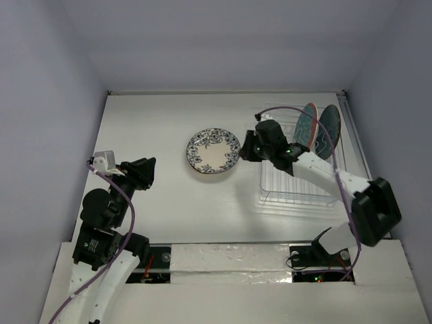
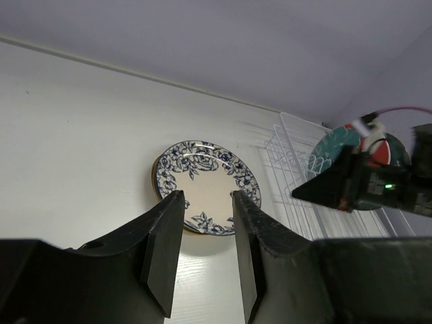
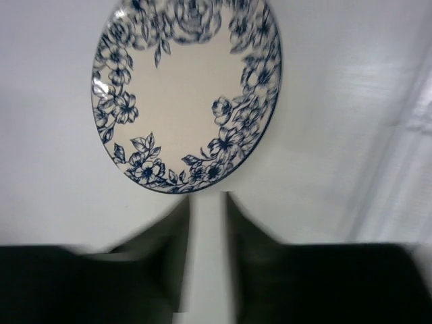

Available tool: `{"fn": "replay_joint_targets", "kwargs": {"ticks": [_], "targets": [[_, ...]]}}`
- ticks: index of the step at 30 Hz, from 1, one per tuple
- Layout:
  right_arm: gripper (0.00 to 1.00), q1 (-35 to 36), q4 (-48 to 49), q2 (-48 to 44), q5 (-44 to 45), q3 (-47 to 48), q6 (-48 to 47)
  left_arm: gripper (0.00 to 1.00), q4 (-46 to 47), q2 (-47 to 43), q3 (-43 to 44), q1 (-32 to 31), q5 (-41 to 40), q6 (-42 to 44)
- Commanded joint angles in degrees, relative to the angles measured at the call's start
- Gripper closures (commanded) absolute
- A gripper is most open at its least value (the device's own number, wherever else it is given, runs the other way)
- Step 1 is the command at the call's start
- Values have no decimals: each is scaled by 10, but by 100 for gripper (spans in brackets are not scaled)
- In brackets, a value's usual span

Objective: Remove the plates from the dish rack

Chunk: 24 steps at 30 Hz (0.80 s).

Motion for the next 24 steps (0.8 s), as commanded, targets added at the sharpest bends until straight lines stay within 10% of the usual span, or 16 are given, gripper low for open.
{"fn": "replay_joint_targets", "kwargs": {"ticks": [1, 2, 12, 16, 24], "targets": [[88, 0, -62, -128, 135, 33, -36, 68, 25, -6, 0, 3, 5, -6], [100, 0, -78, -150, 173, 43, -45, 69, 26, -7, 0, 3, 4, -6], [97, -252, -163, -318, 348, 76, -112, 100, 26, -32, 2, 3, -10, -3], [37, -368, -171, -278, 276, 87, -122, 91, 22, -47, 3, -9, -18, -3], [27, -388, -195, -140, 188, 135, -140, 79, 22, -68, 9, -9, -26, 6]]}}
